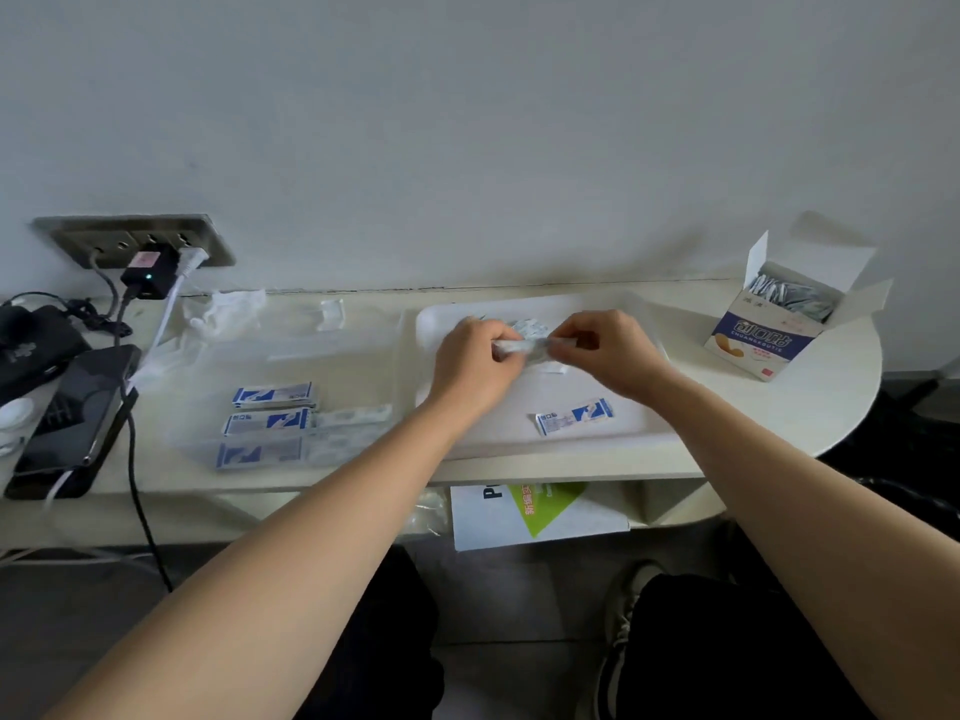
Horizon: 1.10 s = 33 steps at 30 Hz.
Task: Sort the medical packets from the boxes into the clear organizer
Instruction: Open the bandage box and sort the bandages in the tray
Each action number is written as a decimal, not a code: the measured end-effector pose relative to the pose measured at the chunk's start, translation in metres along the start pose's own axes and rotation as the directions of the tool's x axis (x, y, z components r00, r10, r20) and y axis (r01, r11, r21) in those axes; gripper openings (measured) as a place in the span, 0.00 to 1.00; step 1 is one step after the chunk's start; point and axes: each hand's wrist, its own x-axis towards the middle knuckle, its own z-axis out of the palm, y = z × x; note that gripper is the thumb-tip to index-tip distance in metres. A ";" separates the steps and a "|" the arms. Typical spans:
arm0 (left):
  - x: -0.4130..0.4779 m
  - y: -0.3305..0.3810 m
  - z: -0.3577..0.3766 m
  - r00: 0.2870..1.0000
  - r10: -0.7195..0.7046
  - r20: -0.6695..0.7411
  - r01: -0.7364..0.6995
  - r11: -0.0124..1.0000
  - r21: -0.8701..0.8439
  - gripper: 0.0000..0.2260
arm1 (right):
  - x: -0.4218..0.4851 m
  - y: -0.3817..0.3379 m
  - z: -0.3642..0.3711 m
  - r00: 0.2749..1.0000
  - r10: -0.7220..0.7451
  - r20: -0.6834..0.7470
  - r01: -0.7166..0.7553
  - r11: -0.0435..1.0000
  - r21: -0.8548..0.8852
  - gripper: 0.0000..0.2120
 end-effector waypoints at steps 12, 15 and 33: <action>0.003 -0.016 -0.150 0.994 -0.056 0.089 0.021 0.936 0.351 0.07 | 0.039 -0.114 0.059 0.978 -0.098 0.182 0.057 0.974 0.218 0.04; -0.007 -0.025 -0.154 0.995 -0.048 0.088 0.014 0.936 0.352 0.05 | 0.043 -0.131 0.075 0.971 -0.086 0.223 0.042 0.981 0.191 0.04; 0.001 -0.082 -0.120 0.952 -0.279 0.124 0.202 0.880 0.430 0.08 | 0.032 -0.106 0.094 0.967 0.025 0.253 -0.071 0.982 0.176 0.08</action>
